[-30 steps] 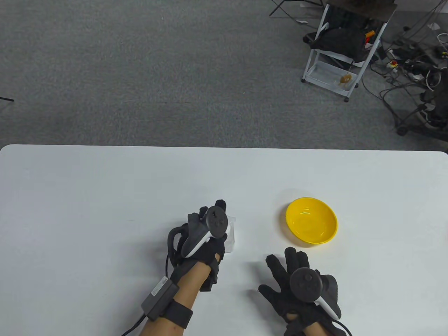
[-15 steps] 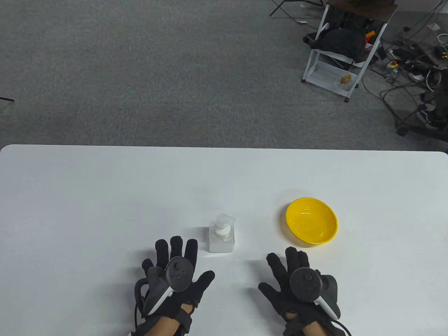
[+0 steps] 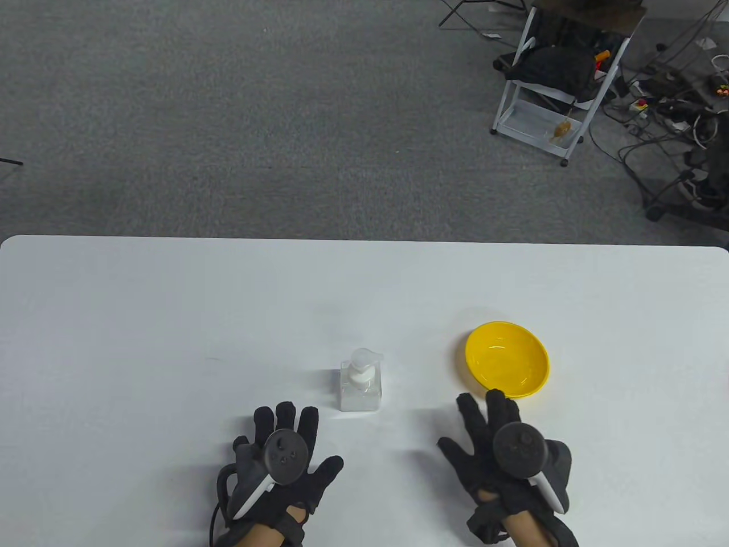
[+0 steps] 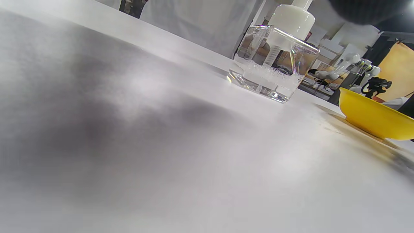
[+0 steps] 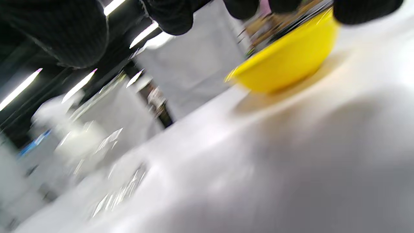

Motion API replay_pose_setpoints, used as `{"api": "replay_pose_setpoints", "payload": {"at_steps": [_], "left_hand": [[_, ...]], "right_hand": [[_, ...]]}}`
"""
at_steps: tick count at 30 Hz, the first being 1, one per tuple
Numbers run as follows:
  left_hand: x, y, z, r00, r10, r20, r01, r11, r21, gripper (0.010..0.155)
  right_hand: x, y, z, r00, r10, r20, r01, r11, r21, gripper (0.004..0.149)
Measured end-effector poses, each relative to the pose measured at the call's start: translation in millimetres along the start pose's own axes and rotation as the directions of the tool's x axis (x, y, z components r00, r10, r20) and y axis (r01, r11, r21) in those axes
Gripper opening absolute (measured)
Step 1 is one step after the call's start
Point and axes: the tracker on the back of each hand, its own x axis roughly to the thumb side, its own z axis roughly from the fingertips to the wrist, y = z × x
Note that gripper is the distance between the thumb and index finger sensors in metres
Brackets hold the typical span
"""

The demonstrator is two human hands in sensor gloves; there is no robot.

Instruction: Press foam dish soap pump onto bowl

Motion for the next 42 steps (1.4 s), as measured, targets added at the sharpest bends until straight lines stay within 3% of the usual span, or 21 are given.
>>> {"api": "replay_pose_setpoints", "payload": {"at_steps": [5,7,12,17,24,32,36,42], "left_hand": [[-2.1,-0.1,4.4,1.0,0.008,0.004,-0.008,1.0,0.018,0.091],[-1.9,-0.1,5.9,1.0,-0.007,0.004,0.007,1.0,0.011,0.091],[-3.1,0.4,6.7,1.0,0.007,0.004,-0.008,1.0,0.017,0.091],[-5.0,2.2,8.5,1.0,0.016,0.0,-0.016,1.0,0.027,0.091],[-4.9,1.3,8.3,1.0,0.023,0.004,-0.023,0.999,0.026,0.091],[-4.8,2.9,9.2,0.999,0.049,-0.002,-0.049,0.998,0.048,0.096],[-5.4,7.7,9.1,0.998,0.059,-0.002,-0.059,0.995,0.083,0.095],[-5.1,6.2,7.9,0.998,0.059,-0.002,-0.059,0.996,0.065,0.094]], "right_hand": [[-40.5,-34.6,-39.5,0.969,-0.099,-0.226,0.072,0.99,-0.125,0.082],[-66.1,-39.1,-61.0,0.915,-0.216,-0.342,0.161,0.97,-0.184,0.082],[-100.5,-34.6,-91.0,0.787,-0.297,-0.541,0.254,0.955,-0.155,0.084],[-114.9,-29.7,-106.4,0.734,-0.296,-0.611,0.276,0.952,-0.13,0.079],[-130.6,-6.3,-107.0,0.634,-0.466,-0.617,0.463,0.868,-0.18,0.066],[-124.4,-8.4,-105.0,0.653,-0.487,-0.58,0.5,0.852,-0.153,0.058],[-95.5,-9.8,-100.5,0.717,-0.479,-0.506,0.494,0.862,-0.116,0.059],[-31.9,-0.1,-88.8,0.802,-0.467,-0.373,0.51,0.86,0.02,0.058]]}}
